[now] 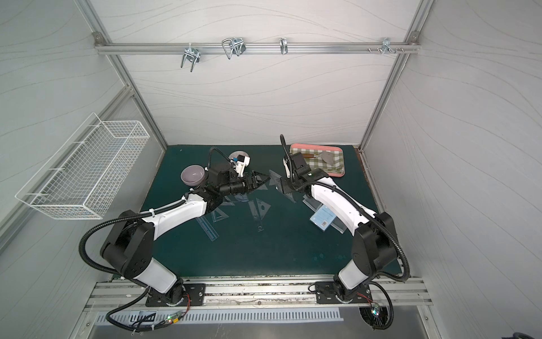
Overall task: Open the ruler set and take out the ruler
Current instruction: Take out the rulers from the ruler set bag.
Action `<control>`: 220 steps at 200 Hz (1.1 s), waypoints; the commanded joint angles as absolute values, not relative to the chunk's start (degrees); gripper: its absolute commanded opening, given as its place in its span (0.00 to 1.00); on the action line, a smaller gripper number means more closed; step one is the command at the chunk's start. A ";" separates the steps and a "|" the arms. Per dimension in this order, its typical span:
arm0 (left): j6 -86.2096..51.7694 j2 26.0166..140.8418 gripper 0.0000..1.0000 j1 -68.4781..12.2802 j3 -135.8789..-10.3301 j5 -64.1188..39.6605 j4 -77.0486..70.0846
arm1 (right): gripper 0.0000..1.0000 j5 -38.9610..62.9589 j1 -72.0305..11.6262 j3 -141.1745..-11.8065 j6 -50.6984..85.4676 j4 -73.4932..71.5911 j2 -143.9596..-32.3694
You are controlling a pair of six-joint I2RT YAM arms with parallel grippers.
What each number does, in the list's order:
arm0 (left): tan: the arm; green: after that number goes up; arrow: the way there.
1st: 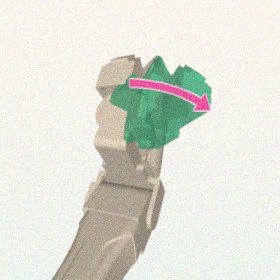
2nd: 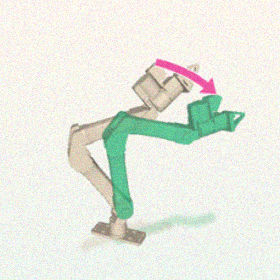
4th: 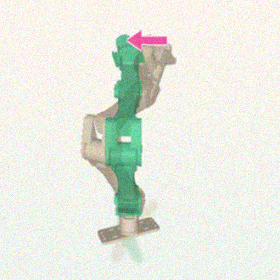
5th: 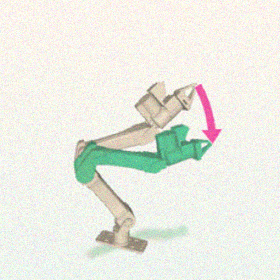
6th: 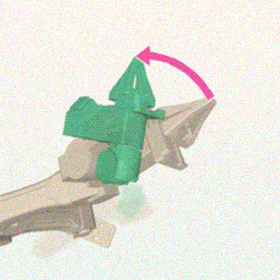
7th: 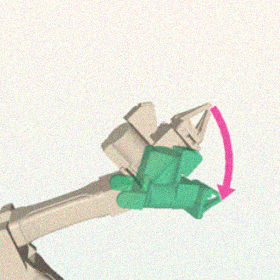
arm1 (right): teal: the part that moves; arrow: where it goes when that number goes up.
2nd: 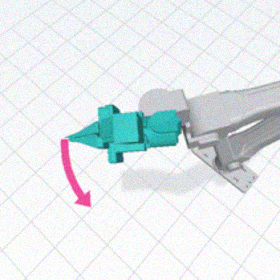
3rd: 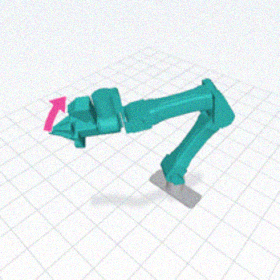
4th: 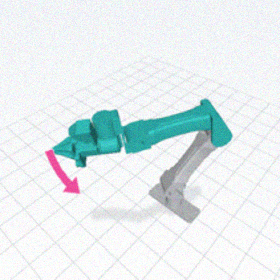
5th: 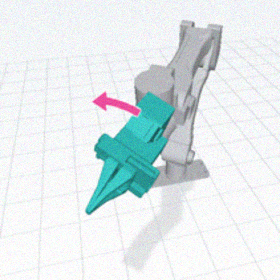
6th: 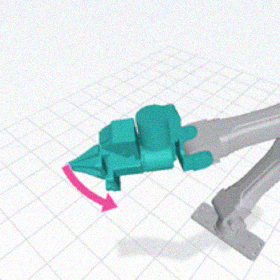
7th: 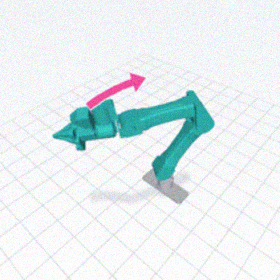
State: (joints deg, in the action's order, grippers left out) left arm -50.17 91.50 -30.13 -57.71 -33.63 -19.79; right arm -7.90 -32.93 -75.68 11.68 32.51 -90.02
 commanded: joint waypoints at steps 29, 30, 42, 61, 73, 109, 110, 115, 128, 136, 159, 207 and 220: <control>-53.66 93.37 0.64 -31.80 -61.47 -32.23 -17.98 | 0.00 -12.84 -35.25 -75.92 14.04 27.16 -91.39; -53.68 93.40 0.64 -31.81 -61.54 -32.20 -17.87 | 0.00 -12.83 -35.25 -75.93 14.14 27.11 -91.40; -54.56 93.96 0.61 -32.06 -62.52 -32.32 -17.26 | 0.00 -12.47 -35.49 -75.27 14.63 26.07 -91.41; -57.67 95.43 0.55 -32.51 -62.58 -32.08 -19.24 | 0.00 -11.87 -35.81 -74.51 15.07 24.85 -91.72; -59.21 96.28 0.52 -32.86 -62.62 -31.97 -20.26 | 0.00 -11.85 -36.07 -74.14 15.44 24.23 -91.84; -61.37 98.30 0.42 -33.67 -63.95 -31.66 -19.65 | 0.00 -11.88 -36.45 -73.48 15.85 23.38 -91.69; -61.40 98.32 0.42 -33.67 -64.01 -31.65 -19.63 | 0.00 -11.87 -36.46 -73.48 15.83 23.38 -91.68; -61.48 98.54 0.40 -33.79 -64.16 -31.54 -19.45 | 0.00 -12.02 -36.50 -73.50 15.93 23.30 -91.67; -61.70 98.99 0.36 -34.12 -64.70 -31.34 -18.91 | 0.00 -12.13 -36.55 -73.34 15.95 23.03 -91.47; -61.57 99.29 0.34 -34.36 -65.25 -31.21 -18.04 | 0.00 -12.29 -36.56 -73.31 16.08 22.97 -91.48; -61.39 100.32 0.33 -34.71 -66.34 -30.47 -16.29 | 0.00 -12.32 -36.95 -73.16 16.16 22.59 -91.19; -60.72 103.36 0.30 -34.88 -69.07 -29.86 -13.46 | 0.00 -13.27 -37.94 -72.52 15.97 22.24 -90.09; -60.02 103.77 0.30 -34.97 -69.50 -29.72 -12.17 | 0.00 -13.76 -37.91 -72.38 15.84 22.31 -89.58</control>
State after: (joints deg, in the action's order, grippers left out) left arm -60.47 102.30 -34.65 -66.59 -30.37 -13.39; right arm -12.03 -37.50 -73.14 15.25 23.31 -91.37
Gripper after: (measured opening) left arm 0.303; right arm 0.047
